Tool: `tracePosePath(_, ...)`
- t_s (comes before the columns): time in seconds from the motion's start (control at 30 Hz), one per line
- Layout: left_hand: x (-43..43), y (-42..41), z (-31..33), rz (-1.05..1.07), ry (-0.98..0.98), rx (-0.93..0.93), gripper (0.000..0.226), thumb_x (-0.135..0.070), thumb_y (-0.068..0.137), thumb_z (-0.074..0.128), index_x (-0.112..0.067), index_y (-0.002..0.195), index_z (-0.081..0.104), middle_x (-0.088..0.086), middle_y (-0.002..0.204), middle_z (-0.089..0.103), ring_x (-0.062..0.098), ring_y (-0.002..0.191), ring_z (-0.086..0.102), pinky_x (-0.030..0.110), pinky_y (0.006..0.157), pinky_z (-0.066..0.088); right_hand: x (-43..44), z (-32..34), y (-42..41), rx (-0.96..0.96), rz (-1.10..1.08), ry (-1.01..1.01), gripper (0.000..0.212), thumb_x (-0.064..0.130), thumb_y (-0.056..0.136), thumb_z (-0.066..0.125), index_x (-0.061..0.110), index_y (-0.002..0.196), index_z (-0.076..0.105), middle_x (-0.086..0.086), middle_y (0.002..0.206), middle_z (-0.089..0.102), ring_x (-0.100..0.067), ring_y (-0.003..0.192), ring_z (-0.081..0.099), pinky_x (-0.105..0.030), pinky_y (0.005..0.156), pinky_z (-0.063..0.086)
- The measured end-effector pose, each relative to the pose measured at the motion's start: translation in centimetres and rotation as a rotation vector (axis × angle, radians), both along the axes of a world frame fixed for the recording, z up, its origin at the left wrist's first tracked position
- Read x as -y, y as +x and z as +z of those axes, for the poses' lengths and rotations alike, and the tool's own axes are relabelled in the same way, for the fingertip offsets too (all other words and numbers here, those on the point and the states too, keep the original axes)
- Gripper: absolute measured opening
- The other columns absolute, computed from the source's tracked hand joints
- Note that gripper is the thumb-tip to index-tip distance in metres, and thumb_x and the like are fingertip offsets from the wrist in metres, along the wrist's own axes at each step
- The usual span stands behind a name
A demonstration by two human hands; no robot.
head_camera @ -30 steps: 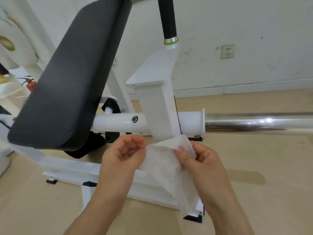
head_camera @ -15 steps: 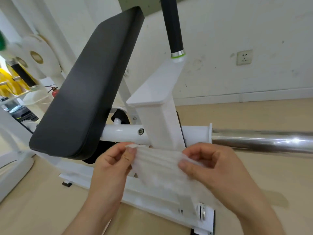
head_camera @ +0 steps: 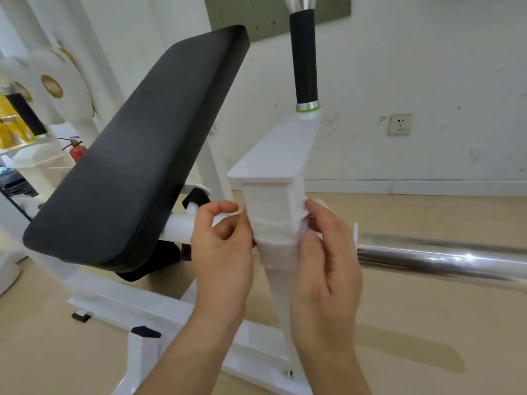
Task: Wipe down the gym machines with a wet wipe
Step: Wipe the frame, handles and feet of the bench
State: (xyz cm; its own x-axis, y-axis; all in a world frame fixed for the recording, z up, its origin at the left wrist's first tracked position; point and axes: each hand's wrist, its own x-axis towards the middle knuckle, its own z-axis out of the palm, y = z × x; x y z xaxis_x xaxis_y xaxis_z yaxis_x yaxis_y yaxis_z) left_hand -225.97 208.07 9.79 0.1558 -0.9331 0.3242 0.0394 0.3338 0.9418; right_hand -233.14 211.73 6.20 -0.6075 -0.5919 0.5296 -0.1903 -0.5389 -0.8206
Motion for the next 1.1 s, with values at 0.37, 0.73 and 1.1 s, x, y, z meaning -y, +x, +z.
tracePosePath(0.37,-1.9,1.4,-10.8,-0.324,0.014,0.367,0.036,-0.04,0.092,0.045,-0.033,0.127,0.054,-0.024,0.108,0.068,0.0,0.102,0.065,0.016,0.082,0.051,-1.8,-12.6,4.2,-0.21,-0.111,0.312,0.061,0.051,0.097,0.031,0.041,0.152,0.005,-0.005,0.149,0.043,-0.021,0.127,0.053,-0.035,0.095,0.052)
tracePosePath(0.73,-0.9,2.4,-9.8,-0.353,-0.162,0.233,0.037,-0.027,0.097,0.05,-0.016,0.132,0.057,-0.016,0.104,0.07,0.002,0.097,0.066,0.014,0.08,0.05,-2.8,-9.7,4.1,-0.188,0.025,0.298,0.06,0.022,0.097,0.03,0.043,0.151,0.013,0.016,0.144,0.047,0.006,0.111,0.056,-0.005,0.085,0.042)
tracePosePath(1.1,-1.1,2.0,-25.5,-0.395,0.248,0.234,0.04,-0.028,0.096,0.056,-0.024,0.136,0.055,-0.012,0.11,0.071,0.006,0.103,0.066,0.022,0.085,0.052,-3.8,-22.5,3.7,-0.3,0.135,0.968,0.088,0.025,0.078,0.033,0.022,0.153,-0.012,-0.003,0.105,0.065,-0.007,0.075,0.062,-0.013,0.063,0.043)
